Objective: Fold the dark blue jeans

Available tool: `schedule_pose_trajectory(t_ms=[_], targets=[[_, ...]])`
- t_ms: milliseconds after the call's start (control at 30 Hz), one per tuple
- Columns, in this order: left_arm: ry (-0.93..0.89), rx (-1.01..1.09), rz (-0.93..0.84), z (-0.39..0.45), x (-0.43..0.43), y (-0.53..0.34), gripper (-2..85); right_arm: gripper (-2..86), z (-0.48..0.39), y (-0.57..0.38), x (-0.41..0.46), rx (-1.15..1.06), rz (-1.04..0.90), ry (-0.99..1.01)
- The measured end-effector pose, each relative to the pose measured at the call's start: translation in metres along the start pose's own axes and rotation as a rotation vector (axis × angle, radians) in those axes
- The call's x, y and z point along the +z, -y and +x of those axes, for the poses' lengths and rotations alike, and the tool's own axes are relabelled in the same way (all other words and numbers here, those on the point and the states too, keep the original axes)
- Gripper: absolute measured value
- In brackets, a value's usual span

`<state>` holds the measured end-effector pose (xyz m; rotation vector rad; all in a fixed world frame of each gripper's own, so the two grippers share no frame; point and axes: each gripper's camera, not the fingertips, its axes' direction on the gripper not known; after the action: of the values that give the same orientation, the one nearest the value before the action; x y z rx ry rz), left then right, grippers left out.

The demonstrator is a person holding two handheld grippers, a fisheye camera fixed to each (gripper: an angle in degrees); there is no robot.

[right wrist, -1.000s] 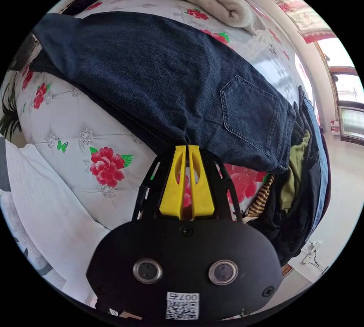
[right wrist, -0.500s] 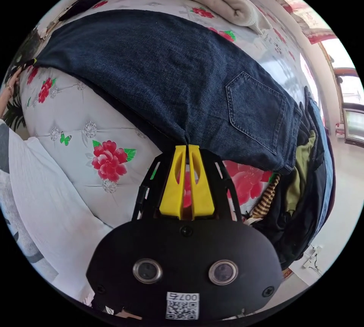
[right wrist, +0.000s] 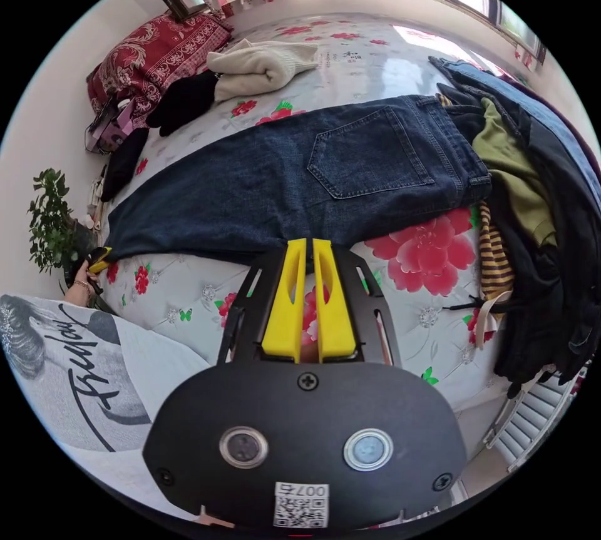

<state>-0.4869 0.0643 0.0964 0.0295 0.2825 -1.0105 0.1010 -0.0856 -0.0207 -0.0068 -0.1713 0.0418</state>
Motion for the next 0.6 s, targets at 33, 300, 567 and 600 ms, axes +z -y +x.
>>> schedule_pose_trajectory(t_ms=[33, 300, 567, 600], targets=[[0.046, 0.002, -0.015, 0.007, 0.001, 0.005, 12.4, -0.1, 0.002, -0.001, 0.000, 0.002, 0.004, 0.006], [0.236, 0.043, -0.034, 0.038, 0.006, 0.021, 10.9, -0.3, 0.039, -0.022, 0.004, 0.081, 0.054, 0.106], [0.106, 0.200, 0.114, 0.107, -0.021, 0.013, 2.1, -0.3, 0.081, -0.048, -0.007, 0.138, 0.111, 0.146], [0.064, 0.219, 0.142, 0.112, -0.028, 0.009, 2.0, -0.2, 0.089, -0.053, -0.010, 0.155, 0.124, 0.152]])
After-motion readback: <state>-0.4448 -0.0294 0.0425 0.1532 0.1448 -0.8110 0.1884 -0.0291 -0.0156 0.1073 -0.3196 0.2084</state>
